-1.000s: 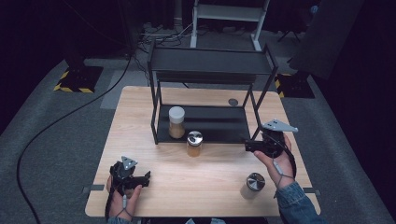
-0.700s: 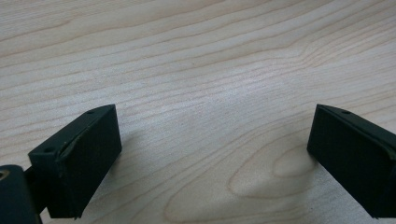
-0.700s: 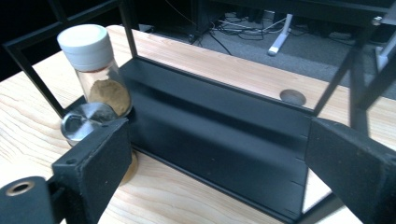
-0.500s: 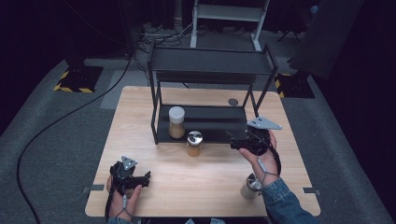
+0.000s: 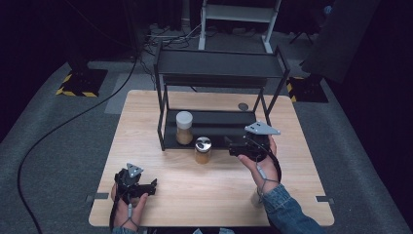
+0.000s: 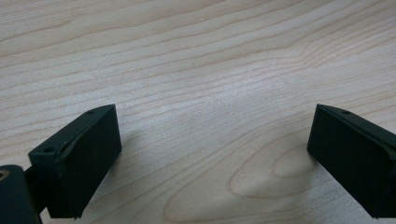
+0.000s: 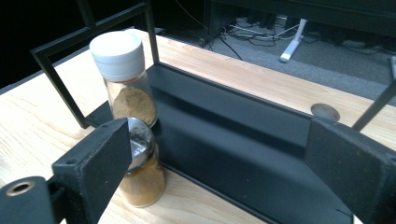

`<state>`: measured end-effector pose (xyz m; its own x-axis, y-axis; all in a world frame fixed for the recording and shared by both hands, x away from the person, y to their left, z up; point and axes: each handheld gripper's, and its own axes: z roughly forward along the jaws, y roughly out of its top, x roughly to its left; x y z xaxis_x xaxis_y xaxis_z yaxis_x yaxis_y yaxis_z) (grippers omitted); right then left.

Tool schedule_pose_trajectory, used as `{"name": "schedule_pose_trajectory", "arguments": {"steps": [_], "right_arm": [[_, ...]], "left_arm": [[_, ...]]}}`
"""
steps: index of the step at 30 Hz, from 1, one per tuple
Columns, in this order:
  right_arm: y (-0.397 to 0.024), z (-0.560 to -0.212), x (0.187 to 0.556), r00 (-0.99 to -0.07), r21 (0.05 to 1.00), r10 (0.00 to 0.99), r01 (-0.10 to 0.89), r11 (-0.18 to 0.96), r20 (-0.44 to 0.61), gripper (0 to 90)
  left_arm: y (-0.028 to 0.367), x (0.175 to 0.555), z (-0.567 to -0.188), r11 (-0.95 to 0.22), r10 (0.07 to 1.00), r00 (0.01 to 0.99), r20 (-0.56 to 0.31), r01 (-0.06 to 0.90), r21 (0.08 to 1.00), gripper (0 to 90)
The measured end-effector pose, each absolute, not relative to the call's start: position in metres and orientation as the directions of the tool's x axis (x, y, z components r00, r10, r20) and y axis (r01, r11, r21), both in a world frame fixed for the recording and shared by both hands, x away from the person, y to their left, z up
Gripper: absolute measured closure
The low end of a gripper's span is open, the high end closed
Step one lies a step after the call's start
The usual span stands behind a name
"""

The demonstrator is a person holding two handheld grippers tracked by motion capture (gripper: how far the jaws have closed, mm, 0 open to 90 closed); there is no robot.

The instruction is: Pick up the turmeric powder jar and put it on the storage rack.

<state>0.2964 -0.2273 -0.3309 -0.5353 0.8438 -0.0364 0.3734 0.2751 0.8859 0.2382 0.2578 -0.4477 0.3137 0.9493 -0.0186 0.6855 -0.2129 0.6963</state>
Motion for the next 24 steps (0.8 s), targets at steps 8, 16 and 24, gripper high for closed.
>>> {"name": "schedule_pose_trajectory", "arguments": {"steps": [8,16,24], "right_arm": [[-0.212,-0.33,0.298,-0.545,0.886,0.837,0.364,0.287,-0.048,7.6],[-0.197,-0.335,0.301,-0.555,0.889,0.831,0.359,0.285,-0.042,7.6],[-0.183,-0.341,0.305,-0.571,0.885,0.819,0.357,0.298,-0.046,7.6]], "left_arm": [[0.258,0.238,-0.448,-0.212,0.949,0.313,-0.019,0.686,0.696,2.8],[0.258,0.238,-0.448,-0.212,0.95,0.313,-0.019,0.686,0.696,2.8],[0.258,0.238,-0.448,-0.212,0.95,0.313,-0.019,0.685,0.697,2.8]]}}
